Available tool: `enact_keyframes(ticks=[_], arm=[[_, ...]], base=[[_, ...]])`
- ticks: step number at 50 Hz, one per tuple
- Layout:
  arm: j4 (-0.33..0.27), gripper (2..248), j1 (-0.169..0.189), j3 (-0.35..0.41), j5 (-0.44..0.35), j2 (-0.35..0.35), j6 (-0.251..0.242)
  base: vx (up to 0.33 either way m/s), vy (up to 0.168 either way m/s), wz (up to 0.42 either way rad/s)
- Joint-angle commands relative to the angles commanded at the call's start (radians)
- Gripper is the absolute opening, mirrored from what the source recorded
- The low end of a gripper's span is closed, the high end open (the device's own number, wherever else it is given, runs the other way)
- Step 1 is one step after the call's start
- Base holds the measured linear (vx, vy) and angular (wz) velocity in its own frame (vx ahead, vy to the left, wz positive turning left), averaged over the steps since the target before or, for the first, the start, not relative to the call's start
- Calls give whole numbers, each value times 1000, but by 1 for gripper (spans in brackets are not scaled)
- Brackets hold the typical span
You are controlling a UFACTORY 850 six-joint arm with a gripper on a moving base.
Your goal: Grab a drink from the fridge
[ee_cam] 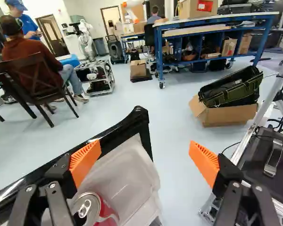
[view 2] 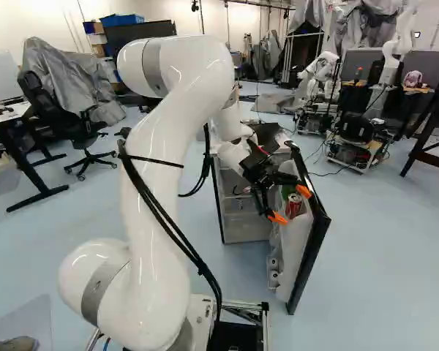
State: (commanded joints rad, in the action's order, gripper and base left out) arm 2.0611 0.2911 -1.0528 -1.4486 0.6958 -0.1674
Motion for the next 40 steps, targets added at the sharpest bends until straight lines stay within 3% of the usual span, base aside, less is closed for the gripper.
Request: enact_keyframes(ticks=[20,32,40], arm=[[0,247,107,-67,0,25,0],[-4,247,116,-40,0,15,0],[-48,247,100,12,0,-5,0]], base=[[0,0,0],[0,0,0],[0,0,0]])
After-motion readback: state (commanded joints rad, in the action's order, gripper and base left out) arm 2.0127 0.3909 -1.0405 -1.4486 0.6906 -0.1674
